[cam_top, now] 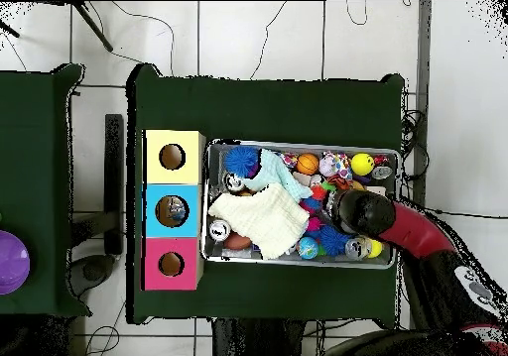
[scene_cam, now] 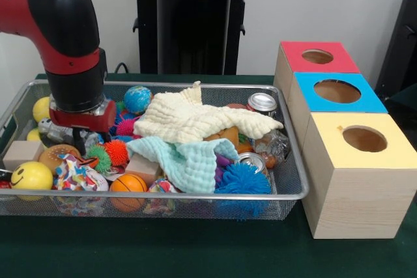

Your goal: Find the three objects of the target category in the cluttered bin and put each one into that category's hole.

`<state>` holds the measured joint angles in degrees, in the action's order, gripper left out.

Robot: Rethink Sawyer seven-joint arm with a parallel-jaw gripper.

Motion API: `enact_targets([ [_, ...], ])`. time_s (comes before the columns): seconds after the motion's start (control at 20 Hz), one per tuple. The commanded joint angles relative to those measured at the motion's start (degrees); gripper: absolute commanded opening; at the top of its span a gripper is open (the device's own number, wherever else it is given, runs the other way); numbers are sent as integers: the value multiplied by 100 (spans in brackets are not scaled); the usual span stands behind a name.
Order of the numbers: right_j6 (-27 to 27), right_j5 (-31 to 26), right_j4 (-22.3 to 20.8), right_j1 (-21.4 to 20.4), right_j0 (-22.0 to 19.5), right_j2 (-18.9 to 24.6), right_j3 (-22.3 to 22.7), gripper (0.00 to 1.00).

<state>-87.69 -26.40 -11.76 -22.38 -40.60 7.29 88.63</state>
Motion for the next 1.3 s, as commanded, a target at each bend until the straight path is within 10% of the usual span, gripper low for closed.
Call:
enact_targets([
  [0.05,-880,-340,208,524,104,-23,41,0],
  [1.3,-1110,-625,1053,20,538,-358,648,0],
])
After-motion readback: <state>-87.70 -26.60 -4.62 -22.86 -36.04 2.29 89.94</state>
